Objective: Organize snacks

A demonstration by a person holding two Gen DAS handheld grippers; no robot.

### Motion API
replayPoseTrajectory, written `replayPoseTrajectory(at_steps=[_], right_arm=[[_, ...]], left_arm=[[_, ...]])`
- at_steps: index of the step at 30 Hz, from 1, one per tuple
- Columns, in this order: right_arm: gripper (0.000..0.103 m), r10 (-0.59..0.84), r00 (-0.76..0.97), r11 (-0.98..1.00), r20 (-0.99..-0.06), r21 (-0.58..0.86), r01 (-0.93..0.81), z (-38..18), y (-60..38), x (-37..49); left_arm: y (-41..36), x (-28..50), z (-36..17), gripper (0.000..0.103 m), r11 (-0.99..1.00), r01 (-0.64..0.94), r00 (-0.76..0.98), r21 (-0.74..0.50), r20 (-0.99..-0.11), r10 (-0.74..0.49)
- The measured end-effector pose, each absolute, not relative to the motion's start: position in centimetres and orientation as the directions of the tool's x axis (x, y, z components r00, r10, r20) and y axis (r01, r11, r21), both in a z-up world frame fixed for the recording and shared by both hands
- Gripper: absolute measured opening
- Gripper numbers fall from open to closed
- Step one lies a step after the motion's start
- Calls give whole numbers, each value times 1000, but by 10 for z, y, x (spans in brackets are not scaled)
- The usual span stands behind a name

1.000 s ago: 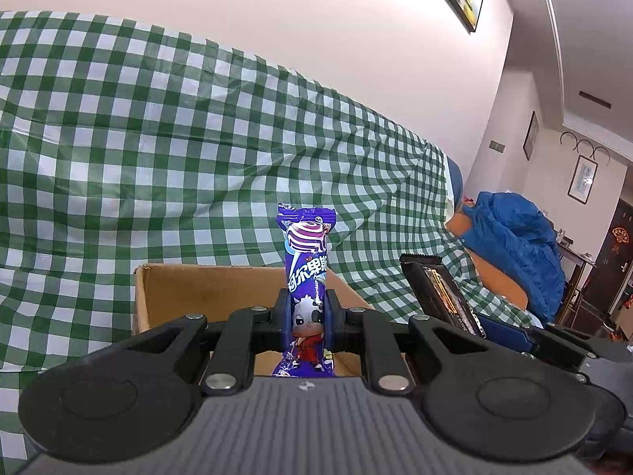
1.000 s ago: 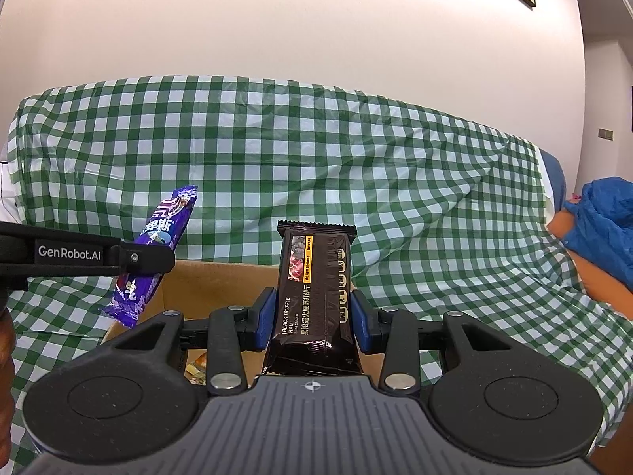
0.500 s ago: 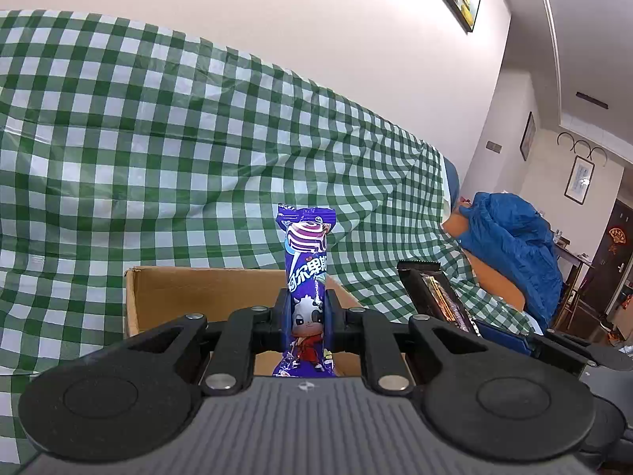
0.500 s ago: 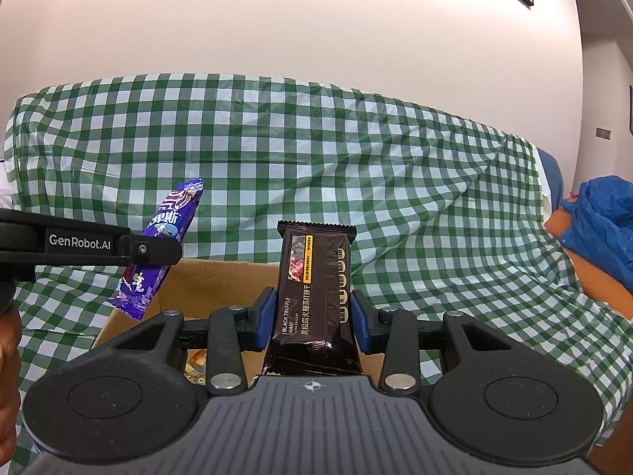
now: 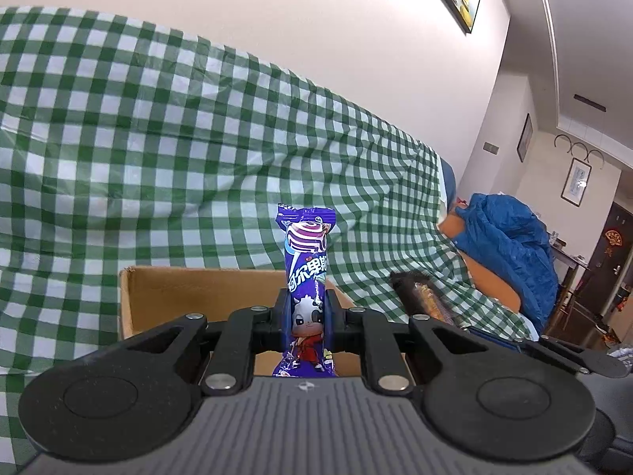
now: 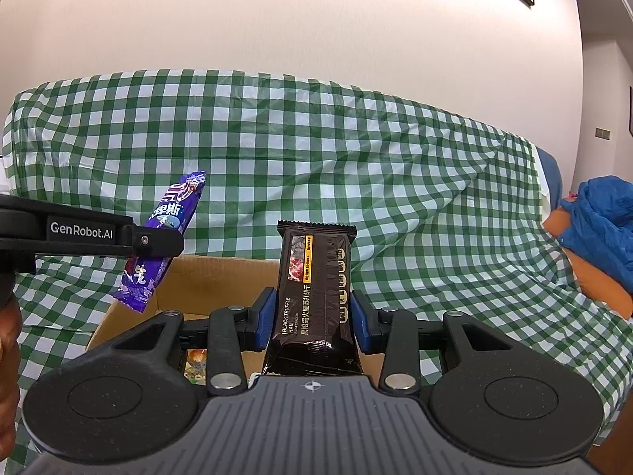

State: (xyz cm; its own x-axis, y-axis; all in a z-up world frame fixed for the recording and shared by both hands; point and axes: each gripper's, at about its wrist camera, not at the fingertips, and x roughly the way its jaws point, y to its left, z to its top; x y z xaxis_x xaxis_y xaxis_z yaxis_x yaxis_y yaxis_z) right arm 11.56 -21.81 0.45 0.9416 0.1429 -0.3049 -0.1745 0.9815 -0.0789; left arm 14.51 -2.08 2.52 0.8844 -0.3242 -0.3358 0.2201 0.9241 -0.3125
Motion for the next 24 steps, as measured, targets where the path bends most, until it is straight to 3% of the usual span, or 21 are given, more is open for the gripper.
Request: replayPoseTrajectory(at_steps=[2, 3, 4, 5, 11, 14, 17, 20, 24], right_arm=[[43, 125, 939, 982, -320, -98, -164, 2, -217, 117], [55, 108, 936, 981, -336, -116, -155, -1, -216, 119], [74, 85, 933, 981, -351, -135, -140, -4, -214, 121], [80, 69, 930, 981, -361, -144, -128, -6, -215, 124], [86, 65, 921, 989, -383, -96, -109, -7, -226, 129], [92, 82, 923, 992, -375, -57, -112, -4, -229, 126], [102, 98, 928, 994, -360, -16, -112, 1, -236, 115], [102, 119, 917, 993, -381, 25, -119, 9, -246, 105], [102, 145, 902, 989, -407, 63, -130, 19, -262, 80]], left_arm=[[-22, 146, 23, 28, 923, 221, 875, -316, -354, -331], [-22, 146, 23, 42, 925, 218, 876, -311, -357, -326], [-21, 145, 23, 48, 928, 212, 879, -305, -355, -318], [-21, 144, 23, 48, 931, 208, 881, -301, -355, -312], [-14, 121, 34, 66, 941, 211, 891, -265, -345, -297], [-19, 96, 49, 84, 970, 167, 916, -177, -335, -219], [-23, 69, 62, 86, 979, 111, 923, -172, -349, -165], [-28, 40, 68, 101, 978, 84, 915, -191, -375, -152], [-41, 12, 56, 103, 976, 33, 869, -217, -476, -135]])
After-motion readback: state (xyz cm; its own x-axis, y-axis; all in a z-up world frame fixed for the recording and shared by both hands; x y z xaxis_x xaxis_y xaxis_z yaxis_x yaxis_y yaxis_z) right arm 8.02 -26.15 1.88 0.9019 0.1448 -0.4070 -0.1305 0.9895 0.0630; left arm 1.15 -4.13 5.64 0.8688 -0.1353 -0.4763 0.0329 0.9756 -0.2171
